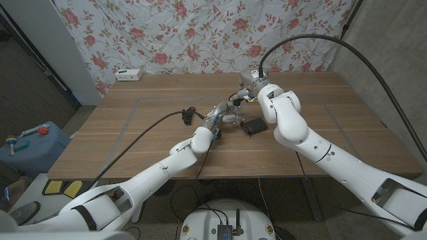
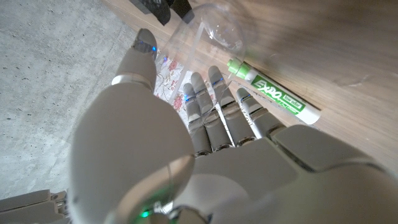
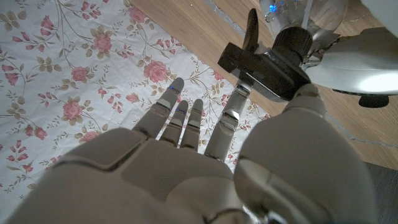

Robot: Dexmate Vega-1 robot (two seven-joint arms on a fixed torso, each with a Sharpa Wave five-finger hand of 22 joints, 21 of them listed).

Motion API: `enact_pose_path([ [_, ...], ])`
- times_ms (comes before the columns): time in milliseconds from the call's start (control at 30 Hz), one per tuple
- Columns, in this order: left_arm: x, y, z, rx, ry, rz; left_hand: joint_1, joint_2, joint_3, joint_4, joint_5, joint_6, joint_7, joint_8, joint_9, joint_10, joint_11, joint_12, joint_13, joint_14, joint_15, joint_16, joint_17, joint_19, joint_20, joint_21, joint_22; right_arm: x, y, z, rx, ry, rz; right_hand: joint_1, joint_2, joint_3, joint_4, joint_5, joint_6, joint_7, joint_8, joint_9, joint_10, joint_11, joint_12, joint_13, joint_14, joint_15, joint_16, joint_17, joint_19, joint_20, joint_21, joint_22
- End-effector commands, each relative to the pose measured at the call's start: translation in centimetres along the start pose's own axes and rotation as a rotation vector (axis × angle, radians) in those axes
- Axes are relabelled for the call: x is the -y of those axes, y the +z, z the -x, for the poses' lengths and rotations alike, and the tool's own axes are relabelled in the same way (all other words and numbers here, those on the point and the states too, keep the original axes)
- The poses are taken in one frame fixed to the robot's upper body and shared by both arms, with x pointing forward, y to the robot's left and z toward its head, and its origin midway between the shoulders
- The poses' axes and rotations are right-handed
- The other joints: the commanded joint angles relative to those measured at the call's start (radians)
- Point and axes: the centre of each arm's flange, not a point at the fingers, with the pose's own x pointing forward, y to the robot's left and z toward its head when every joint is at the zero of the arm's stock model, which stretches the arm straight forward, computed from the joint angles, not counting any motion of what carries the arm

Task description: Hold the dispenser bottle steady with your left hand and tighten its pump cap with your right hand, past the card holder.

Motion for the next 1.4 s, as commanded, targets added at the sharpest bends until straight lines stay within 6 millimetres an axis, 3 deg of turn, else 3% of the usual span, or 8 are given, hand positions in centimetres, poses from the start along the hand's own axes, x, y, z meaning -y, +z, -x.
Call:
enact_pose_path([
  [33,0.2,0.0,0.0,-0.005,-0.002,0.003,-0.119,0.170,0.122,0.116,0.000,0.191,0.009,0.007,0.001,0.008,-0.002,0.007,0.003,0.001,-0.048,0.007,0.003,-0.001,-0.045,0.004,0.003,-0.2,0.9,-0.1,-0.043,0.011,0.004,-0.040,0.050,0.000,0.012,-0.006,0.029,0.004,0.011,0.004,0.023,0.001,0.008,0.003,0.024,-0.002,0.008,0.000,0.021,-0.003,0.005,0.002],
  [367,0.3,0.1,0.1,-0.008,0.002,0.006,-0.122,0.169,0.122,0.119,-0.002,0.191,0.004,0.006,0.001,0.007,-0.003,0.007,0.003,0.002,-0.048,0.007,0.002,-0.001,-0.045,0.004,0.003,-0.1,1.7,-0.3,-0.069,-0.004,-0.012,-0.038,0.063,-0.002,0.012,-0.014,0.108,0.014,0.027,0.003,0.075,0.007,0.012,0.001,0.072,-0.016,0.013,-0.004,0.051,-0.007,0.006,0.002],
  [633,0.3,0.1,0.4,-0.013,0.006,0.004,-0.128,0.169,0.121,0.124,-0.003,0.187,0.000,0.004,0.001,0.006,-0.005,0.007,0.003,0.004,-0.047,0.006,0.001,0.000,-0.044,0.005,0.003,0.0,2.0,-0.5,-0.096,-0.020,-0.020,-0.021,0.075,0.001,0.005,-0.018,0.175,0.039,0.040,0.002,0.117,-0.002,0.015,0.001,0.108,-0.026,0.012,-0.007,0.073,-0.007,0.004,0.002],
  [767,0.3,0.1,0.5,-0.013,0.007,0.004,-0.128,0.169,0.122,0.123,-0.003,0.189,0.001,0.005,0.001,0.007,-0.004,0.007,0.003,0.004,-0.048,0.005,0.000,0.001,-0.044,0.005,0.003,0.0,2.0,-0.4,-0.093,-0.024,-0.018,-0.020,0.076,0.000,0.004,-0.019,0.174,0.041,0.038,0.002,0.115,0.002,0.012,0.000,0.110,-0.025,0.011,-0.007,0.075,-0.008,0.003,0.002],
  [1000,0.2,0.1,0.6,-0.010,0.008,0.004,-0.128,0.169,0.122,0.123,-0.003,0.189,0.001,0.005,0.001,0.006,-0.006,0.007,0.003,0.004,-0.047,0.005,0.000,0.000,-0.044,0.004,0.003,0.2,1.8,-0.2,-0.105,-0.059,-0.025,-0.018,0.071,-0.007,0.002,-0.026,0.078,0.019,-0.012,0.003,0.096,0.011,-0.009,0.001,0.103,-0.010,-0.003,-0.007,0.067,0.002,-0.006,0.003],
  [1100,0.1,0.0,0.7,-0.009,0.008,0.002,-0.127,0.170,0.122,0.123,-0.003,0.190,0.004,0.005,0.001,0.008,-0.002,0.007,0.003,0.003,-0.048,0.005,0.000,0.000,-0.043,0.004,0.003,0.4,1.7,-0.1,-0.105,-0.068,-0.041,-0.026,0.065,-0.015,0.004,-0.029,0.049,0.023,-0.027,0.004,0.091,0.004,-0.015,0.001,0.103,-0.007,-0.006,-0.006,0.066,0.005,-0.008,0.003],
  [1167,0.1,0.0,0.7,-0.009,0.009,0.004,-0.127,0.170,0.122,0.122,-0.003,0.189,0.005,0.005,0.001,0.008,-0.004,0.008,0.003,0.004,-0.048,0.005,0.000,0.000,-0.044,0.004,0.003,0.5,1.5,0.0,-0.102,-0.079,-0.050,-0.029,0.064,-0.017,0.006,-0.030,0.034,0.026,-0.035,0.005,0.089,0.015,-0.019,0.001,0.103,-0.006,-0.008,-0.005,0.064,0.006,-0.009,0.003],
  [1400,-0.2,-0.1,0.8,-0.009,0.011,0.003,-0.128,0.171,0.123,0.124,-0.004,0.190,0.003,0.004,0.001,0.006,-0.003,0.007,0.003,0.003,-0.048,0.005,0.001,0.000,-0.043,0.004,0.003,1.1,0.9,0.4,-0.085,-0.084,-0.088,-0.042,0.058,-0.032,0.009,-0.036,-0.092,0.031,-0.092,0.011,0.064,0.015,-0.043,0.003,0.086,0.010,-0.024,-0.001,0.046,0.018,-0.015,0.003],
])
